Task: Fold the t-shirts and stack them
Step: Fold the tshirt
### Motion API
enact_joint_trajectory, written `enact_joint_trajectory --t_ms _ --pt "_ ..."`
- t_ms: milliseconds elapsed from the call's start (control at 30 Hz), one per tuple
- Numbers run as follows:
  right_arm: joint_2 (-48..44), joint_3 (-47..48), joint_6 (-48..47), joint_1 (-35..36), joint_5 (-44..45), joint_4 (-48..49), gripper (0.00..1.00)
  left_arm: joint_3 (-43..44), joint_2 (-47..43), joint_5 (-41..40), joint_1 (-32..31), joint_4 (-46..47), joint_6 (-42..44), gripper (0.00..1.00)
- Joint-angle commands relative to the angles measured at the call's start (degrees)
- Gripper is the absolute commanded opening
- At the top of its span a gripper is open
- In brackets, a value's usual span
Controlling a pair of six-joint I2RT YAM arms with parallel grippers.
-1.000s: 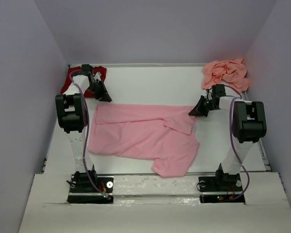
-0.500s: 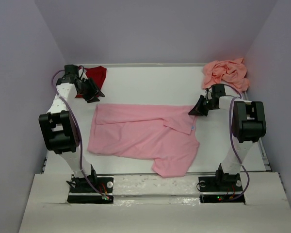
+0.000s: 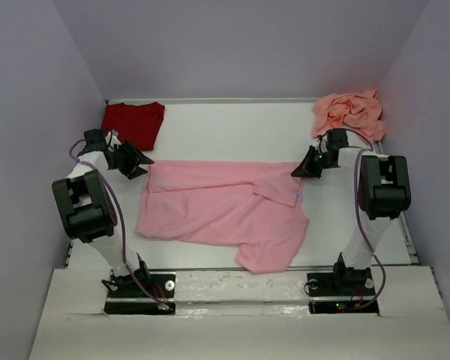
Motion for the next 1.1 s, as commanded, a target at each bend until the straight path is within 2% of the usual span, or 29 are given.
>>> enact_joint_trajectory --t_ms 0,467,1067 --pt "0.23 1.11 -1.52 0.46 1.02 1.39 0.0 -1.73 2.84 6.99 -0.24 9.37 -2.75 0.57" --pt "-0.48 0.58 -1.61 0.46 0.94 1.39 0.0 0.73 11.11 8.93 -0.16 14.74 -2.67 0.57" --pt "-0.13 0.58 -1.79 0.46 0.67 1.39 0.0 1.96 7.95 6.47 1.08 14.39 -1.97 0.56"
